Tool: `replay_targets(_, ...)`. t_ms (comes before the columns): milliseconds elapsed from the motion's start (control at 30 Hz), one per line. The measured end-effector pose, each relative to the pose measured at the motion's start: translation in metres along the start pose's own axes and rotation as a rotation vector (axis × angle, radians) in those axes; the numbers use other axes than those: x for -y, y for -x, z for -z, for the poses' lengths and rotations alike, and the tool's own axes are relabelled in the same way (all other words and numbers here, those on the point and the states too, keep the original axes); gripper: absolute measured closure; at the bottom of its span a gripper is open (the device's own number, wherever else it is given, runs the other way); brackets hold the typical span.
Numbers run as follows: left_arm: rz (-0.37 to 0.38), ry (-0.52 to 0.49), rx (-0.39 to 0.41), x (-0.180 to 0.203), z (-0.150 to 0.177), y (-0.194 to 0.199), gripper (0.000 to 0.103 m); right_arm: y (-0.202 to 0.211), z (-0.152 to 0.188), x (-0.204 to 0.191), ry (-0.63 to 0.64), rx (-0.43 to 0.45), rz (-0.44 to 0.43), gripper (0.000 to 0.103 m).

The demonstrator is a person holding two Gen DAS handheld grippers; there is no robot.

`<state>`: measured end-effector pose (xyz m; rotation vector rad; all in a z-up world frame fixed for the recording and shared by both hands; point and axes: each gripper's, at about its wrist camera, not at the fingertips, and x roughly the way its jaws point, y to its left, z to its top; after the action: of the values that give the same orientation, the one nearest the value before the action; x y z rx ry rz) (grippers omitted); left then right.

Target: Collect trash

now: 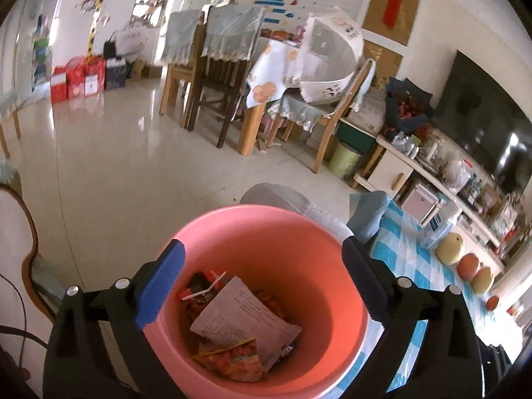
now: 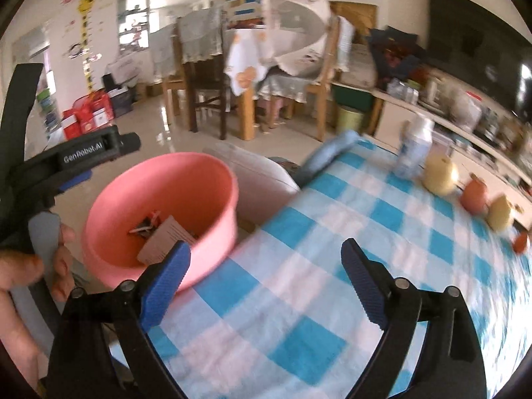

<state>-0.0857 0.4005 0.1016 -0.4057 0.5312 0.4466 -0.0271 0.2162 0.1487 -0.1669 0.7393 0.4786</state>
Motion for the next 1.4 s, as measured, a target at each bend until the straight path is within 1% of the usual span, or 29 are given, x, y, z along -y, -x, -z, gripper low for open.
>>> replay_targets(67, -0.014, -0.045, 0.019, 0.01, 0.003, 0.006, 0.006, 0.01, 0.008, 0.01, -0.03, -0.005, 0.016, 0.012)
replay_targets(100, -0.02, -0.088, 0.038, 0.021, 0.006, 0.011, 0.006, 0.016, 0.013, 0.017, -0.047, -0.005, 0.029, 0.012)
replay_targets(167, -0.016, -0.131, 0.055, 0.034, 0.011, 0.017, 0.006, 0.028, 0.021, 0.029, -0.076, 0.0, 0.052, 0.012)
replay_targets(267, 0.026, -0.2, 0.095, 0.062, 0.022, 0.034, 0.006, 0.049, 0.032, 0.047, -0.12, 0.013, 0.082, 0.012)
replay_targets(367, 0.058, -0.276, 0.15, 0.089, 0.034, 0.053, 0.006, 0.071, 0.041, 0.062, -0.14, 0.027, 0.134, 0.012)
replay_targets(467, 0.116, -0.365, 0.217, 0.121, 0.051, 0.08, 0.005, 0.094, 0.051, 0.078, -0.155, 0.046, 0.187, 0.012)
replay_targets(567, 0.158, -0.446, 0.249, 0.148, 0.066, 0.102, 0.004, 0.118, 0.061, 0.096, -0.183, 0.068, 0.232, 0.012)
replay_targets(667, 0.203, -0.497, 0.255, 0.168, 0.077, 0.122, 0.004, 0.145, 0.071, 0.112, -0.208, 0.103, 0.282, 0.012)
replay_targets(767, 0.242, -0.522, 0.243, 0.178, 0.089, 0.145, 0.004, 0.177, 0.081, 0.127, -0.245, 0.144, 0.322, 0.01)
replay_targets(833, 0.255, -0.536, 0.234, 0.185, 0.094, 0.158, 0.004, 0.195, 0.085, 0.134, -0.26, 0.168, 0.341, 0.01)
replay_targets(967, 0.296, -0.54, 0.225, 0.192, 0.105, 0.188, 0.004, 0.231, 0.092, 0.143, -0.286, 0.22, 0.37, 0.01)
replay_targets(1233, 0.396, -0.545, 0.257, 0.201, 0.118, 0.248, 0.004, 0.299, 0.102, 0.133, -0.263, 0.326, 0.438, 0.008)
replay_targets(1333, 0.414, -0.546, 0.273, 0.204, 0.117, 0.268, 0.004, 0.32, 0.105, 0.126, -0.249, 0.364, 0.473, 0.007)
replay_targets(1400, 0.416, -0.546, 0.29, 0.204, 0.117, 0.281, 0.004, 0.33, 0.106, 0.125, -0.252, 0.38, 0.477, 0.007)
